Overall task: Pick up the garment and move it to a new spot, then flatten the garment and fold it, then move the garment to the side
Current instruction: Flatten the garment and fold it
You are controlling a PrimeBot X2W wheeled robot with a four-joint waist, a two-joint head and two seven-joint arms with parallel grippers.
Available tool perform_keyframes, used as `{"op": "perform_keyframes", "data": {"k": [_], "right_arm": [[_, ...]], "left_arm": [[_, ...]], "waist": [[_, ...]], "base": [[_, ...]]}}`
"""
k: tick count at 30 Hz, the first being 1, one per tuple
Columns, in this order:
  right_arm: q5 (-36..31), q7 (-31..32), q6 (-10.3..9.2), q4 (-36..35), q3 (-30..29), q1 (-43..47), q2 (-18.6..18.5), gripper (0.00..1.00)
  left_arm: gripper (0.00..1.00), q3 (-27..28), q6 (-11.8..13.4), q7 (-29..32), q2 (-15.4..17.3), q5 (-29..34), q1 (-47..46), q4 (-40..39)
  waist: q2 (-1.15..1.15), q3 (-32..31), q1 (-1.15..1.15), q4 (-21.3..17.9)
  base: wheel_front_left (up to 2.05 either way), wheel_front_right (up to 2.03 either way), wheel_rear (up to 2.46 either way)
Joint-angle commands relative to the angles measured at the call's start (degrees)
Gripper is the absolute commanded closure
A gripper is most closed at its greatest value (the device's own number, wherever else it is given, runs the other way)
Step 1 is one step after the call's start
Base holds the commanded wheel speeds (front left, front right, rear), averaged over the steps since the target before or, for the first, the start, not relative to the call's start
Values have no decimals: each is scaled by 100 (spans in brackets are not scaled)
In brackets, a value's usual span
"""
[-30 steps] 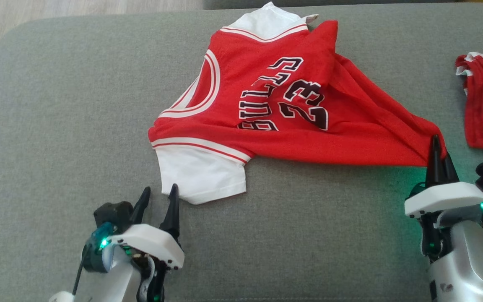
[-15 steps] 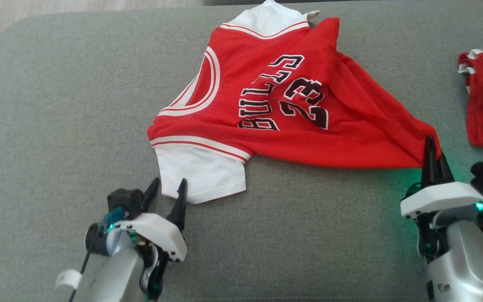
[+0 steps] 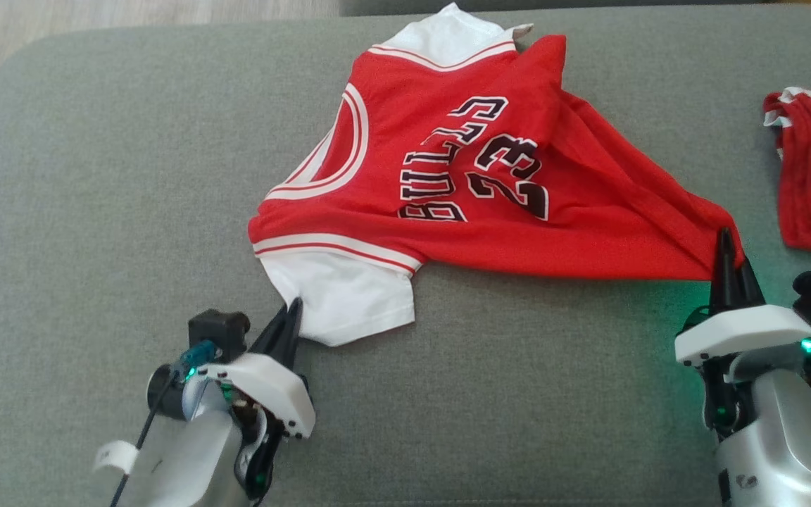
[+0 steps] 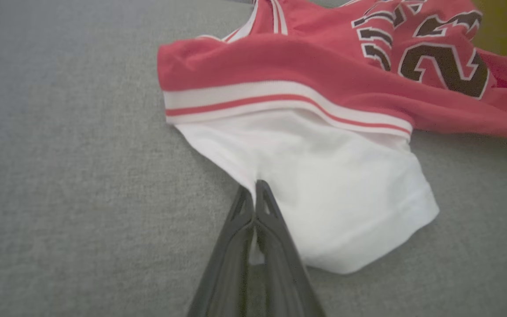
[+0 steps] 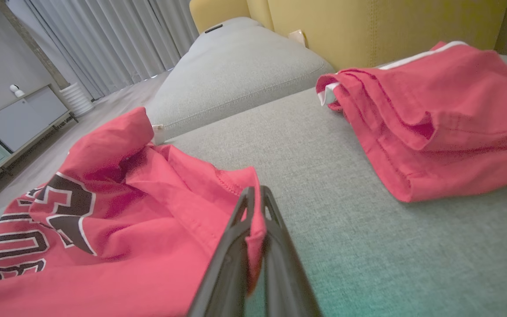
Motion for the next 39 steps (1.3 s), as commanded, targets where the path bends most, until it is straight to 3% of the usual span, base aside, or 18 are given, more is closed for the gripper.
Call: {"op": "perform_keyframes", "data": {"k": [1, 3, 6, 16, 22, 28, 39], "right_arm": [[-17, -50, -5, -210, 115, -229, -10, 100], [73, -19, -5, -268, 182, -239, -10, 100], [718, 207, -5, -428, 411, -297, -10, 100], [1239, 1136, -5, -1775, 749, -689, -116, 100], [1458, 1685, -5, -2616, 760, -1248, -186, 100], [1122, 2048, -5, -3455, 628, -1718, -157, 100], [755, 2908, -5, -4821, 426, -1401, -17, 100]], "left_arm": [[100, 155, -35, -35, 140, -35, -93, -245], [100, 238, -69, -52, 163, -123, -101, -487], [100, 406, -165, -63, 168, -414, -119, -930], [100, 1004, -182, 185, 453, -1029, -620, -2618], [100, 1418, 41, 476, 668, -1230, -1254, -3366], [100, 1713, 330, 743, 754, -1363, -1792, -4180], [100, 1837, 738, 1384, 972, -1365, -1869, -5357]], "waist": [[0, -45, 0, 5], [0, -111, 0, 9], [0, -223, 0, 7], [0, -755, 0, -73], [0, -1168, 0, -188], [0, -1394, 0, -312], [0, -1404, 0, -405]], "base": [[0, 0, 0], [0, 0, 0], [0, 0, 0], [0, 0, 0], [0, 0, 0], [0, 0, 0], [0, 0, 0]]}}
